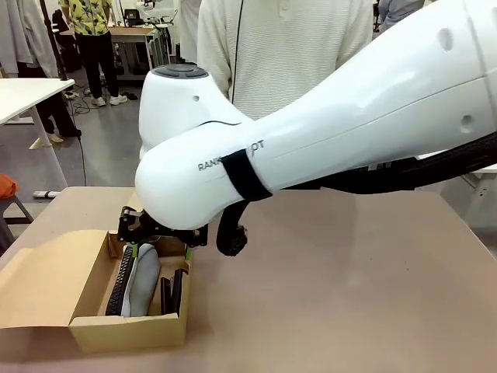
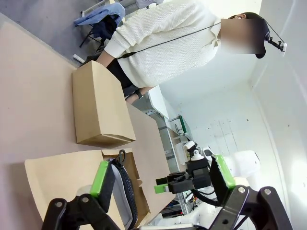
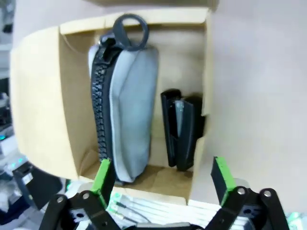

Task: Place items inside the box.
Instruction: Pick up a Pencil pouch or Stapler and place it inside the Mailer Box closest to the robot.

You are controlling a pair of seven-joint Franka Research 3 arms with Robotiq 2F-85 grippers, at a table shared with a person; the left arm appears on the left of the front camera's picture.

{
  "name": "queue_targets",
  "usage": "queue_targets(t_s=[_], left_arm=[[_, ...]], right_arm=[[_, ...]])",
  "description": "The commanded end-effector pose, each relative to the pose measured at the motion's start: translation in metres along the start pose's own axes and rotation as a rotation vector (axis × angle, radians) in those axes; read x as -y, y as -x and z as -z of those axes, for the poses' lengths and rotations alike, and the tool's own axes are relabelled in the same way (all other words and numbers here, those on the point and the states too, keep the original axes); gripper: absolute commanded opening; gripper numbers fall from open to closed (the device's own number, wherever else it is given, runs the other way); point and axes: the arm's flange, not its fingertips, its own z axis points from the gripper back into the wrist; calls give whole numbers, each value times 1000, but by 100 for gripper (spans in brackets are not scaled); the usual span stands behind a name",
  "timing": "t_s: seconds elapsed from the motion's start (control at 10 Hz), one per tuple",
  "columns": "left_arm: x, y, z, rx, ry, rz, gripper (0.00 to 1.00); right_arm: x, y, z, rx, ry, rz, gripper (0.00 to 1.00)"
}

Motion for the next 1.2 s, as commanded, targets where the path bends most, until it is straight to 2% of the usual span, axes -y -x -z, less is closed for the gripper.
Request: queue_targets(t_s=[0.0, 0.2, 0.5, 0.6, 0.7, 0.8, 0.9, 1.0, 1.1], left_arm=[[2, 0, 1, 18, 21, 18, 100], [2, 0, 1, 18, 21, 18, 100], [2, 0, 1, 18, 21, 18, 100], [2, 0, 1, 18, 21, 18, 100], [2, 0, 1, 18, 21, 18, 100], [2, 0, 1, 18, 21, 18, 100], [2, 0, 1, 18, 21, 18, 100], [2, 0, 1, 18, 21, 18, 100], [2, 0, 1, 18, 21, 18, 100]], right_arm=[[77, 19, -37, 0, -133, -85, 100], [180, 42, -73, -60, -363, -63, 100], [269, 87, -93, 56, -550, 65, 100], [262, 94, -87, -43, -435, 261, 100], [220, 51, -89, 41, -469, 41, 100], [220, 51, -89, 41, -469, 41, 100], [265, 82, -88, 21, -483, 123, 100], [249, 83, -78, -66, -456, -8, 100], [275, 68, -89, 5, -527, 91, 100]])
